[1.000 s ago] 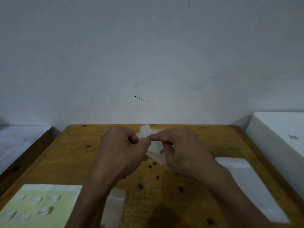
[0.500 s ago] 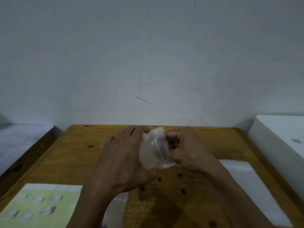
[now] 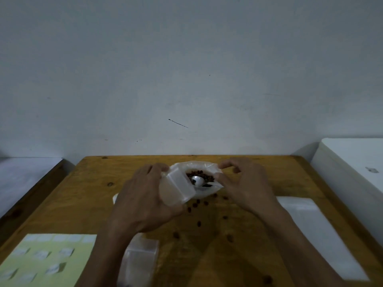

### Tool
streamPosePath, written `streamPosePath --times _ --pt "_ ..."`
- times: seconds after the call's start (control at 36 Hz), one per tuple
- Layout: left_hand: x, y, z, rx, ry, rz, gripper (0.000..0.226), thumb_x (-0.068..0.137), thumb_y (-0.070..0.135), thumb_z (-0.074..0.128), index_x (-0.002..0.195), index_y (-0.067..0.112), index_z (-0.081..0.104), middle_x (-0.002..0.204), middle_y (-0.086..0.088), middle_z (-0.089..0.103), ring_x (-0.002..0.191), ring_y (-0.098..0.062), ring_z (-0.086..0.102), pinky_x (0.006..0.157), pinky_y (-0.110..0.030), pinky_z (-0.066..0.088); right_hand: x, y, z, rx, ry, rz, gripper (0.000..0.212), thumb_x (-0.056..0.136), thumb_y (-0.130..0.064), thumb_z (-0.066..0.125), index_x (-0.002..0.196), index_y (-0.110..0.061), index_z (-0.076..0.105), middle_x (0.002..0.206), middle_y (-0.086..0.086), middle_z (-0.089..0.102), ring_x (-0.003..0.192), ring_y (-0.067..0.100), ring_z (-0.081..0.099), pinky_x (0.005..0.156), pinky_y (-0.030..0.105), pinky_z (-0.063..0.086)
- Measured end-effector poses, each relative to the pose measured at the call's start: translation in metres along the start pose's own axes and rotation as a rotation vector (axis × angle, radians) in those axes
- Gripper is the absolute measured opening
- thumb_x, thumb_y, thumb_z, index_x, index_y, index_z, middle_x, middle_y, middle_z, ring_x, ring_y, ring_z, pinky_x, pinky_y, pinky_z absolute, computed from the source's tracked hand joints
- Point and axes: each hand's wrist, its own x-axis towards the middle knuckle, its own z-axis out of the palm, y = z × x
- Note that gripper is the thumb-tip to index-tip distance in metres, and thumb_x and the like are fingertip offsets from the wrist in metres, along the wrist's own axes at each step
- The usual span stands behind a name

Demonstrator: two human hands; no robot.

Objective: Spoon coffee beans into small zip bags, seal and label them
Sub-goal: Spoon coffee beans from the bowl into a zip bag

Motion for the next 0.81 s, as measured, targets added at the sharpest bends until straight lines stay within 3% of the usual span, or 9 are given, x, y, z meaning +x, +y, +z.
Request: streamPosePath --times 0.06,0.14,0.19,0.25,0.42,0.53,0.61,0.67,0.81 --pt "0.003 -0.008 0.001 -0.002 -0.030 -0.051 0.096 0.057 0.066 0.079 0.137 0.031 0.038 0.119 0.012 0.043 0.102 -0.014 0.051 0.078 -0.038 0.057 0.002 0.016 -0.002 -0.092 -0.072 0.114 0.048 0.085 -0.049 0.071 0.126 -0.025 0.062 0.127 -0.002 0.062 0.114 0.017 0.059 0.083 0.028 0.045" --pt "0.009 -0.014 0.003 0.049 -0.061 -0.095 0.098 0.057 0.067 0.078 0.139 0.029 0.038 0.126 0.008 0.047 0.108 -0.016 0.049 0.087 -0.039 0.052 -0.001 0.033 0.004 0.031 -0.264 0.270 0.064 0.081 -0.056 0.073 0.134 -0.025 0.054 0.124 -0.002 0.066 0.103 0.017 0.066 0.078 0.031 0.052" --pt "0.013 -0.016 0.006 0.040 -0.078 -0.112 0.101 0.057 0.067 0.079 0.140 0.027 0.037 0.125 0.007 0.047 0.107 -0.016 0.048 0.087 -0.039 0.051 -0.005 0.039 0.013 0.288 -0.264 0.293 0.048 0.083 -0.043 0.078 0.122 -0.021 0.062 0.099 -0.005 0.075 0.082 0.011 0.071 0.070 0.033 0.059" --pt "0.016 -0.018 0.010 0.025 -0.089 -0.114 0.102 0.057 0.066 0.080 0.140 0.026 0.037 0.123 0.007 0.047 0.107 -0.016 0.047 0.086 -0.039 0.051 -0.007 0.038 0.020 0.511 -0.191 0.326 0.027 0.086 -0.023 0.077 0.111 -0.016 0.068 0.076 -0.002 0.075 0.062 0.006 0.068 0.058 0.023 0.055" --pt "0.020 -0.024 0.013 -0.027 -0.091 -0.131 0.104 0.056 0.064 0.083 0.141 0.026 0.037 0.115 0.010 0.041 0.106 -0.017 0.047 0.085 -0.037 0.052 0.007 0.022 0.039 0.971 -0.062 0.489 0.011 0.091 -0.017 0.071 0.101 -0.012 0.073 0.076 0.006 0.070 0.061 0.011 0.061 0.059 0.026 0.050" --pt "0.020 -0.026 0.014 -0.048 -0.088 -0.137 0.105 0.056 0.065 0.084 0.141 0.026 0.037 0.117 0.010 0.043 0.106 -0.016 0.048 0.085 -0.035 0.051 0.008 0.022 0.050 0.583 0.042 0.242 0.020 0.099 -0.032 0.059 0.095 -0.017 0.073 0.071 -0.004 0.069 0.058 0.003 0.062 0.059 0.020 0.050" --pt "0.019 -0.028 0.016 -0.069 -0.084 -0.142 0.106 0.055 0.066 0.083 0.141 0.026 0.037 0.117 0.010 0.042 0.107 -0.016 0.047 0.086 -0.037 0.052 0.005 0.024 0.047 0.258 0.083 -0.050 0.022 0.101 -0.033 0.055 0.110 -0.023 0.072 0.081 -0.017 0.066 0.067 -0.005 0.062 0.058 0.006 0.045" --pt "0.019 -0.029 0.016 -0.072 -0.083 -0.142 0.107 0.055 0.066 0.083 0.141 0.026 0.036 0.117 0.010 0.041 0.107 -0.016 0.046 0.088 -0.038 0.052 0.005 0.026 0.043 0.174 0.097 -0.160 0.024 0.101 -0.028 0.056 0.118 -0.020 0.071 0.091 -0.015 0.066 0.074 -0.009 0.059 0.062 0.004 0.044" --pt "0.017 -0.031 0.018 -0.080 -0.075 -0.151 0.107 0.054 0.065 0.084 0.142 0.027 0.036 0.118 0.011 0.043 0.108 -0.016 0.048 0.089 -0.039 0.052 0.000 0.031 0.036 0.130 0.159 -0.315 0.020 0.098 -0.018 0.060 0.112 -0.013 0.074 0.094 -0.015 0.063 0.080 -0.017 0.057 0.069 0.000 0.042"
